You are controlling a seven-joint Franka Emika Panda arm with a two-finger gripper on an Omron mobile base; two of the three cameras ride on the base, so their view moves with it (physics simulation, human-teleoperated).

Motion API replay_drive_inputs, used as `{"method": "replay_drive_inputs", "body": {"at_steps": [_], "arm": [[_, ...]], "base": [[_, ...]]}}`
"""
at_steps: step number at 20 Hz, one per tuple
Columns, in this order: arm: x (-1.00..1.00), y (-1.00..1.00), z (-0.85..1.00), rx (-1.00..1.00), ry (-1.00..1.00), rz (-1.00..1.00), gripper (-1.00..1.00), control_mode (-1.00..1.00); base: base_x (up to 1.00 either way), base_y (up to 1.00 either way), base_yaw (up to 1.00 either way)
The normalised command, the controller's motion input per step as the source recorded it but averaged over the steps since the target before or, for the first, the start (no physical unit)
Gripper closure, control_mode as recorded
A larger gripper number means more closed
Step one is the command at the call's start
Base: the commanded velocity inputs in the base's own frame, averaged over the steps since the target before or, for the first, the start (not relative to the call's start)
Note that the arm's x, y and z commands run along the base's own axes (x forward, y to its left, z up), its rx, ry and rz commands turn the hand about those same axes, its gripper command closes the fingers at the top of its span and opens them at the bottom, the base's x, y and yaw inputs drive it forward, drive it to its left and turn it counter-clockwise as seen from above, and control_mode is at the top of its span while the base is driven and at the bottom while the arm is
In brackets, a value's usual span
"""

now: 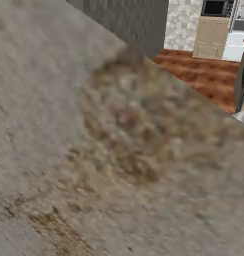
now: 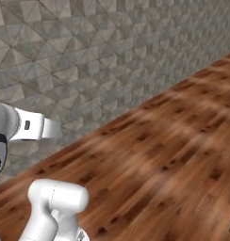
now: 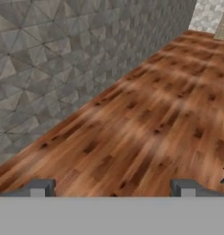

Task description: Gather the corn and mushroom from the fridge and place them on a tray on the dining counter. Then gather the chicken drumstick and fish from the fridge and place them on the other tray.

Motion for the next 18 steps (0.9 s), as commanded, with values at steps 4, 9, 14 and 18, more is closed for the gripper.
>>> {"method": "replay_drive_inputs", "body": {"at_steps": [4,9,14,18], "arm": [[0.0,0.0,0.0,0.0,0.0,0.0,-1.0,1.0],[0.0,0.0,0.0,0.0,0.0,0.0,-1.0,1.0],[0.0,0.0,0.0,0.0,0.0,0.0,-1.0,1.0],[0.0,0.0,0.0,0.0,0.0,0.0,-1.0,1.0]], "base": [[1.0,0.25,-0.36],[1.0,-0.03,-0.32],[1.0,-0.02,-0.27],[1.0,0.0,-0.41]]}}
